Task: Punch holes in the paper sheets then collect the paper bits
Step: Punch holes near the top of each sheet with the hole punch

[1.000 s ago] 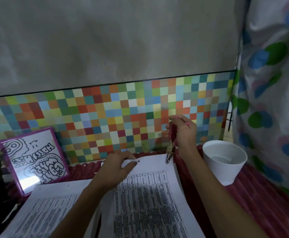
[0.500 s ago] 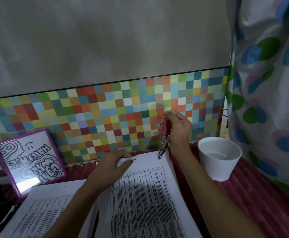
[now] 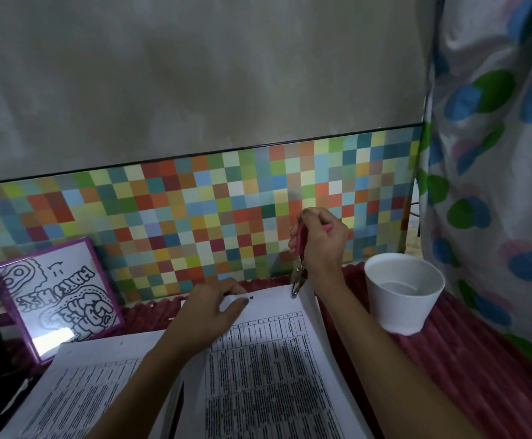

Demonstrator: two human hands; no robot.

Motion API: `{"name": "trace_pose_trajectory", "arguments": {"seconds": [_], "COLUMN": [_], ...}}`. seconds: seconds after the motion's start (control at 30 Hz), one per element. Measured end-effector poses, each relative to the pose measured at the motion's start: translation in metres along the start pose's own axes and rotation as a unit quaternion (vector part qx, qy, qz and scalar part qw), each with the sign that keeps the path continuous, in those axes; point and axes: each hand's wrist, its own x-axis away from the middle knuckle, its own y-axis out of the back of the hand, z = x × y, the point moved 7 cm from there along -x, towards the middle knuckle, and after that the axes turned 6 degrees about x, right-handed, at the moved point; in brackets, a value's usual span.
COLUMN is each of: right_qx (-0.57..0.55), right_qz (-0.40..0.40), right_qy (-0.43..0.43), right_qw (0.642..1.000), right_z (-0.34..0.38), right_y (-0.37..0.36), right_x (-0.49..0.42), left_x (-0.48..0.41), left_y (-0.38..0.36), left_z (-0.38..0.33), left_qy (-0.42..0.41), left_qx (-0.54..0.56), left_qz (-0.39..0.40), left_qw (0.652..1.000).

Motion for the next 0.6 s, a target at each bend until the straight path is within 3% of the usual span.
{"name": "trace_pose_trajectory", "arguments": {"seconds": [0.23, 0.6], "right_qx": [0.015, -0.009], "right_qz": [0.001, -0.02], "right_qy": [0.032, 0.032], "right_qw": [0.999, 0.999], "right_z": [0.003, 0.001], "right_y": [-0.005, -0.001], "right_x": [0.006, 0.007], "left_x": [-0.015, -0.026], "left_y": [-0.038, -0.051], "left_z": [-0.031, -0.033], "left_qy": [-0.016, -0.035], "left_qx": [-0.129, -0.052], "left_qz": [-0.008, -0.034], "left_qw": [0.991, 0.997]}}
